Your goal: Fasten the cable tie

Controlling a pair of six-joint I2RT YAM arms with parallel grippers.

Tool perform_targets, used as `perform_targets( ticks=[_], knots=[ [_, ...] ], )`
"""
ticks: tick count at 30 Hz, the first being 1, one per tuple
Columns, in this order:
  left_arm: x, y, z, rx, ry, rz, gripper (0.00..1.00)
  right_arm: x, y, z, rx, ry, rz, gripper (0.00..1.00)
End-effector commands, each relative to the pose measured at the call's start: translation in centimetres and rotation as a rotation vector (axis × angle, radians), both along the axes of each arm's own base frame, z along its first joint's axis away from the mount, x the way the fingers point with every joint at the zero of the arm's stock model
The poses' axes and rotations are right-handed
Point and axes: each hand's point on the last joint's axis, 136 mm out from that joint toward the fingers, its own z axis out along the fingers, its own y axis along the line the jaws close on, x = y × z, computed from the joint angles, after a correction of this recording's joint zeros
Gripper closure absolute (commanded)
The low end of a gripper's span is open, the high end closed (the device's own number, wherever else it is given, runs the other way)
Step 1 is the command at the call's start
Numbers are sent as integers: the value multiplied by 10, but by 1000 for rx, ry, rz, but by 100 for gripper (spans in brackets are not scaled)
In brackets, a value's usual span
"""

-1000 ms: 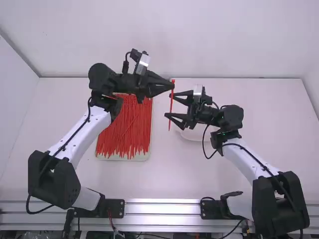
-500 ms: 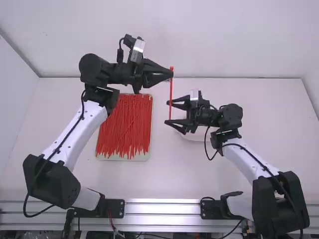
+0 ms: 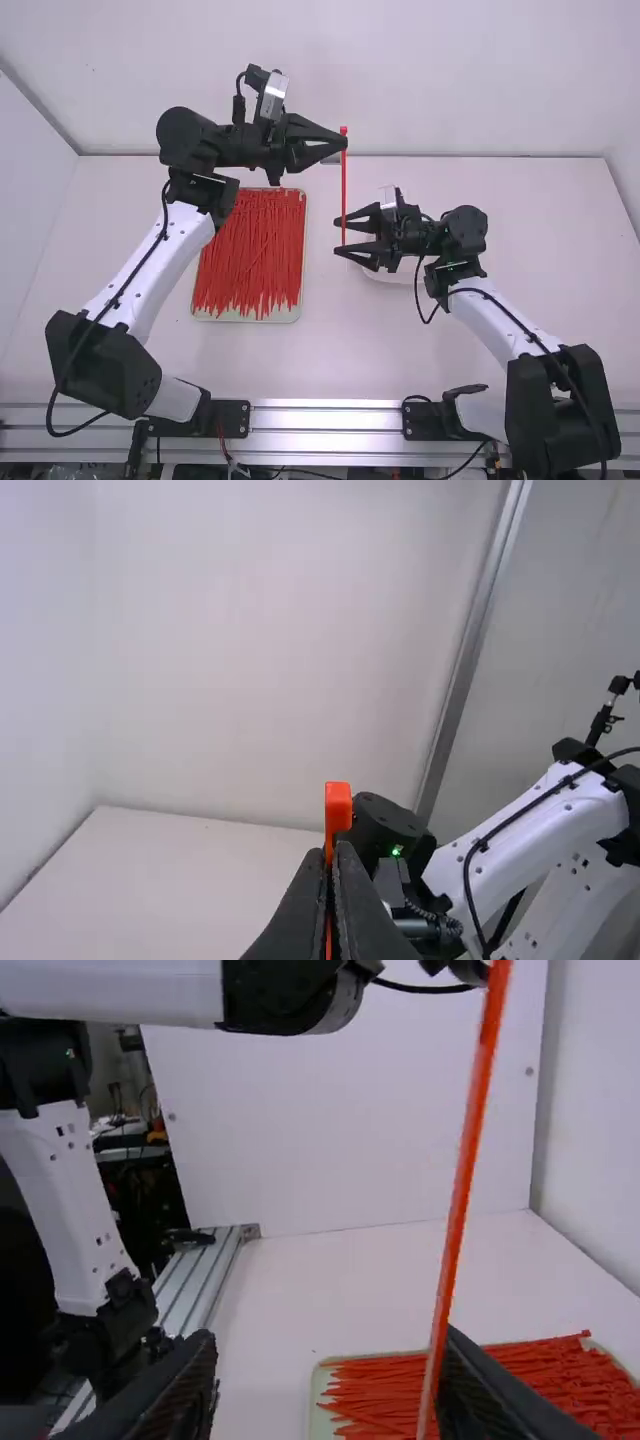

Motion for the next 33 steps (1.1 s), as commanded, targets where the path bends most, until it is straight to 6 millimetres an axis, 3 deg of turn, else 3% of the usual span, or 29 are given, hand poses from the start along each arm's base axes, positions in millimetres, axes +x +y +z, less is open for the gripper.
perform_targets(
  ticks=[1, 4, 9, 15, 22, 24, 25, 27, 33],
  knots=[
    [0, 4, 15, -18, -29, 18, 98, -4, -1, 10, -2, -41, 31, 55],
    [-1, 4, 17, -17, -35, 15, 98, -6, -1, 9, -4, -42, 41, 64],
    [0, 4, 17, -20, -33, 19, 98, -6, -1, 9, -5, -42, 41, 70],
    [0, 4, 17, -20, -33, 19, 98, -6, -1, 9, -5, -42, 42, 100],
    [3, 4, 17, -26, -27, 34, 97, -4, -3, 9, -5, -41, 35, 100],
    [3, 4, 16, -26, -53, 40, 76, -2, -5, 9, -5, -41, 27, 100],
    [4, 4, 14, -22, -64, 41, 43, 0, -7, 9, -6, -34, 19, 100],
    [8, 4, 10, -12, -50, 50, 1, 4, -10, 10, -4, -3, -1, 100],
    [22, 12, 1, 9, -25, 96, 1, 17, -22, 11, 1, 47, -61, 100]
  ],
)
